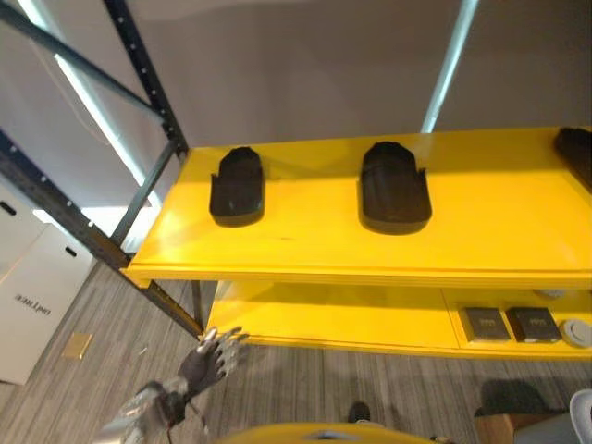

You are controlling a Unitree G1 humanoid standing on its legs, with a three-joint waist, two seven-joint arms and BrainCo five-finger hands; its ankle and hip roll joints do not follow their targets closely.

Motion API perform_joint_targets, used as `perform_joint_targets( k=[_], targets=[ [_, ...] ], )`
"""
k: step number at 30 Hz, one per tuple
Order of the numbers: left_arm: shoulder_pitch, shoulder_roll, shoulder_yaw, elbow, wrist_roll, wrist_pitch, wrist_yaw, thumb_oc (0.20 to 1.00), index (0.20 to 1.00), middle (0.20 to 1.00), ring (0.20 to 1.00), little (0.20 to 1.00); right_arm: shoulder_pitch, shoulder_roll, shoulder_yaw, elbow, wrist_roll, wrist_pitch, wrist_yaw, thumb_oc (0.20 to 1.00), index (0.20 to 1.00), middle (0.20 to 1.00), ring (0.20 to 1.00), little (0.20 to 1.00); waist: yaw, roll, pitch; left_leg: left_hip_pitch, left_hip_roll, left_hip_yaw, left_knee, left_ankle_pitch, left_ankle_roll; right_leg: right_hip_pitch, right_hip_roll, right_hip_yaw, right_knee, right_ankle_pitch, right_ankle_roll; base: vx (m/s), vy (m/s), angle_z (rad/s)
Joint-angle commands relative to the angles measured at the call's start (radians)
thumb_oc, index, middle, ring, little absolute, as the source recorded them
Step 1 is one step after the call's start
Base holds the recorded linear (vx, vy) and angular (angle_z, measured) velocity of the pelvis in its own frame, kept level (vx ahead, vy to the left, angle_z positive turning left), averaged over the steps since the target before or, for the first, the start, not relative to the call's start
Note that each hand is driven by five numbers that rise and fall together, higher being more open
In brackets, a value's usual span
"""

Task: Move parts from the plastic box to the shelf.

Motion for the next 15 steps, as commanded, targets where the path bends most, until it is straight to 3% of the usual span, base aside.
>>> perform_joint_targets(
  k=[1,3,4,5,7,9,15],
  targets=[
    [-0.081,-0.017,0.089,0.135,0.06,-0.033,0.135,1.0,1.0,1.0,1.0,1.0,-0.037,0.032,0.026,0.046,0.04,0.035,-0.003,1.0,1.0,1.0,1.0,1.0,-0.011,-0.075,0.013,-0.064,0.029,-0.047,0.037,-0.006,-0.007,0.048,-0.049,0.013,-0.006,-0.063,0.074,-0.07,-0.033,0.14],
    [-0.093,-0.069,0.124,0.337,0.22,-0.067,0.23,1.0,1.0,1.0,1.0,1.0,-0.052,0.052,0.035,0.051,0.043,0.051,-0.01,1.0,1.0,1.0,1.0,1.0,-0.004,-0.081,0.013,-0.066,0.029,-0.06,0.033,-0.001,-0.008,0.047,-0.049,0.011,-0.006,-0.062,0.072,-0.04,-0.034,0.2],
    [-0.093,-0.069,0.124,0.337,0.22,-0.067,0.23,1.0,1.0,1.0,1.0,1.0,-0.052,0.052,0.035,0.051,0.043,0.051,-0.01,1.0,1.0,1.0,1.0,1.0,-0.004,-0.081,0.013,-0.066,0.029,-0.06,0.033,-0.001,-0.008,0.047,-0.049,0.011,-0.006,-0.062,0.072,-0.02,-0.026,0.16],
    [-0.114,-0.119,0.153,0.546,0.321,-0.13,0.304,1.0,1.0,1.0,1.0,1.0,-0.068,0.079,0.035,0.084,0.037,0.041,-0.022,1.0,1.0,1.0,1.0,1.0,-0.001,-0.085,0.01,-0.063,0.027,-0.068,0.026,0.001,-0.008,0.048,-0.048,0.011,-0.006,-0.066,0.071,-0.01,-0.014,0.09],
    [-0.136,-0.157,0.183,0.662,0.437,-0.196,0.39,1.0,1.0,1.0,1.0,1.0,-0.089,0.115,0.035,0.132,0.014,0.029,-0.041,1.0,1.0,1.0,1.0,1.0,-0.002,-0.089,0.007,-0.059,0.025,-0.077,0.022,0.001,-0.01,0.051,-0.047,0.015,-0.007,-0.069,0.069,0.02,-0.011,0.06],
    [-0.161,-0.18,0.187,0.697,0.482,-0.221,0.38,1.0,1.0,1.0,1.0,1.0,-0.095,0.13,0.04,0.152,0.0,0.027,-0.052,1.0,1.0,1.0,1.0,1.0,-0.007,-0.093,0.003,-0.056,0.025,-0.076,0.02,0.0,-0.011,0.05,-0.047,0.02,-0.008,-0.069,0.068,0.02,0.004,0.06],
    [-0.192,-0.217,0.167,0.687,0.476,-0.249,0.52,1.0,1.0,1.0,1.0,1.0,-0.092,0.15,0.039,0.178,-0.004,0.016,-0.076,1.0,1.0,1.0,1.0,1.0,-0.014,-0.096,0.004,-0.051,0.023,-0.083,0.016,-0.003,-0.014,0.051,-0.044,0.033,-0.01,-0.067,0.07,-0.01,-0.001,0.02]
  ],
)
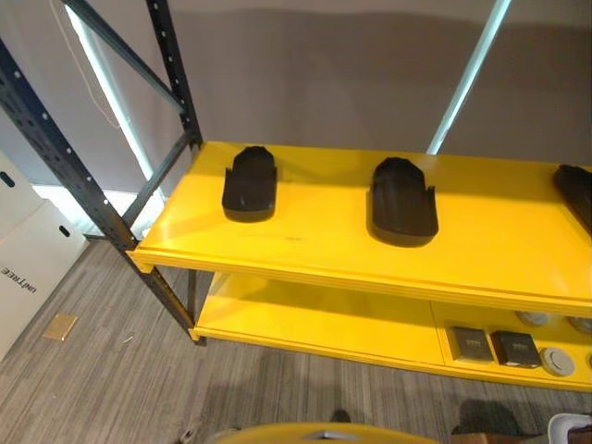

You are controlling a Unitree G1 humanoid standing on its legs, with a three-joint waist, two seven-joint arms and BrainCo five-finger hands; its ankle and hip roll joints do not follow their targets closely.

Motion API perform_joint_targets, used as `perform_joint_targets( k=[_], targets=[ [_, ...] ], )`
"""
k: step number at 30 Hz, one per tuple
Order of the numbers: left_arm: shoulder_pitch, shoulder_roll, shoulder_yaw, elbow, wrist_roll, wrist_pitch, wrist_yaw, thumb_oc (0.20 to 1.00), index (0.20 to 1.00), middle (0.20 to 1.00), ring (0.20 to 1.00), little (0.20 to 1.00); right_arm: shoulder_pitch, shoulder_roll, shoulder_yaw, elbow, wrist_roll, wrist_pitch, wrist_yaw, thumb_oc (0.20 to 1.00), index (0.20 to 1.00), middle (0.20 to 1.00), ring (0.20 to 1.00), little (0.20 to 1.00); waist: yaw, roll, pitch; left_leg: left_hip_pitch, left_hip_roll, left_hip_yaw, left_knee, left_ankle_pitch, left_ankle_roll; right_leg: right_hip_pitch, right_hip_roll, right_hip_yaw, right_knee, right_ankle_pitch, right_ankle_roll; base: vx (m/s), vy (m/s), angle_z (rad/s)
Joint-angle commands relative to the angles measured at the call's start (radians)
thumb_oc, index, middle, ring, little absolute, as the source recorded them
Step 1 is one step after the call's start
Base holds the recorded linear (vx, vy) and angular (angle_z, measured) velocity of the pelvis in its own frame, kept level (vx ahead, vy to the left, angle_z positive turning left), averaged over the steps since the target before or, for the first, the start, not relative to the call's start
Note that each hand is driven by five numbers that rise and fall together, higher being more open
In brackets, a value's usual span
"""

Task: Move parts from the plastic box to the shelf.

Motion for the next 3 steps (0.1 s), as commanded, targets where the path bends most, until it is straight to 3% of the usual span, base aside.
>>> perform_joint_targets(
  k=[1,3],
  targets=[
    [-0.065,0.024,0.025,-0.022,0.036,-0.049,0.084,1.0,1.0,1.0,1.0,1.0,-0.04,0.025,0.036,0.043,0.002,-0.019,-0.035,1.0,1.0,1.0,1.0,1.0,-0.01,-0.037,0.039,-0.019,0.022,-0.026,-0.012,0.011,-0.017,0.101,-0.015,0.048,-0.127,0.0,0.064,-0.07,-0.023,-0.04],
    [-0.067,0.021,0.021,-0.022,0.042,-0.051,0.102,1.0,1.0,1.0,1.0,1.0,-0.042,0.028,0.033,0.052,0.007,-0.024,-0.04,1.0,1.0,1.0,1.0,1.0,-0.008,-0.036,0.04,-0.018,0.02,-0.029,-0.013,0.01,-0.016,0.103,-0.015,0.049,-0.128,-0.001,0.064,-0.03,-0.012,-0.04]
  ],
)
